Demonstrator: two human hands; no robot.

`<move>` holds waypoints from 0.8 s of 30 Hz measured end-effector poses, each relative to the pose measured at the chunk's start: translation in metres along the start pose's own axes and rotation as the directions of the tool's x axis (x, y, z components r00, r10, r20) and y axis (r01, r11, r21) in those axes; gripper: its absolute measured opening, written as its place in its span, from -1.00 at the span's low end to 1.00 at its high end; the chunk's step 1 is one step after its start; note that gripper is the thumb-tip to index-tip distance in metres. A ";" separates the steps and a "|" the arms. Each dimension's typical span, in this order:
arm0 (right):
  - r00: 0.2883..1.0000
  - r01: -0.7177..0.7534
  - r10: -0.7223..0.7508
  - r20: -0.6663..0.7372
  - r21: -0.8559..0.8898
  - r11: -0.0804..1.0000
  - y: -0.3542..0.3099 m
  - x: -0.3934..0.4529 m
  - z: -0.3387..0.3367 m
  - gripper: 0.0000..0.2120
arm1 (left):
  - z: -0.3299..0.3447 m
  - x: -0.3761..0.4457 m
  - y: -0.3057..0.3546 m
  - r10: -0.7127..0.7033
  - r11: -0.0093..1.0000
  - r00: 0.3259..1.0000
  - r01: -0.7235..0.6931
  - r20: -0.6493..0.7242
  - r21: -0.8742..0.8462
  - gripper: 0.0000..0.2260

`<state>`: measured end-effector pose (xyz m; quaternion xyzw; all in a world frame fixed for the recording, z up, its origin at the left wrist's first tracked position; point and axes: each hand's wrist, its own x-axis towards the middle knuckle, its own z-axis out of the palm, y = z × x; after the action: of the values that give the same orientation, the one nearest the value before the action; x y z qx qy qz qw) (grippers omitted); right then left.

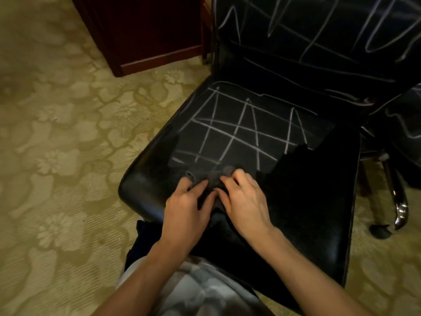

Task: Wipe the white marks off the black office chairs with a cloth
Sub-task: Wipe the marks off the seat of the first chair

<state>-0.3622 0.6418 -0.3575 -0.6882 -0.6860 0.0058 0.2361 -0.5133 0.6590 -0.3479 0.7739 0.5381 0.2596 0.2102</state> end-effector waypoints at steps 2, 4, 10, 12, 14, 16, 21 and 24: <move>1.000 -0.002 0.001 0.019 0.022 1.000 -0.006 0.005 0.003 -0.78 | -0.003 0.001 -0.011 -0.005 1.000 1.000 0.005 0.017 0.027 -0.67; 0.999 0.003 -0.004 0.033 0.046 0.999 -0.005 -0.004 0.002 -0.79 | -0.004 -0.006 -0.019 0.013 0.999 0.999 -0.014 0.037 0.029 -0.65; 0.998 0.056 -0.057 0.006 0.060 0.997 -0.001 -0.033 -0.003 -0.77 | -0.006 -0.026 -0.018 0.115 0.993 0.993 -0.115 0.015 -0.011 -0.66; 0.996 0.093 -0.093 -0.012 0.020 0.995 -0.006 -0.007 0.005 -0.80 | -0.010 -0.006 -0.028 0.113 0.993 0.994 -0.112 -0.015 0.031 -0.65; 0.992 0.125 -0.125 -0.015 -0.001 0.992 -0.018 0.034 0.022 -0.88 | -0.016 0.025 -0.046 0.070 0.992 0.995 -0.061 -0.076 0.110 -0.66; 0.991 0.131 -0.131 0.004 -0.012 0.991 -0.033 0.078 0.040 -0.92 | -0.023 0.057 -0.064 0.000 0.980 0.991 0.026 -0.130 0.196 -0.69; 0.996 0.077 -0.075 0.055 -0.034 0.996 -0.045 0.095 0.056 -0.91 | -0.022 0.067 -0.073 -0.066 0.971 0.986 0.099 -0.150 0.220 -0.70; 0.994 0.109 -0.109 0.013 -0.047 0.993 -0.033 0.065 0.046 -0.88 | -0.018 0.043 -0.067 0.012 0.967 0.995 0.014 -0.102 0.255 -0.64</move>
<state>-0.4050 0.7161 -0.3667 -0.6551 -0.7238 -0.0200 0.2159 -0.5611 0.7225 -0.3671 0.7798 0.5775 0.2276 0.0807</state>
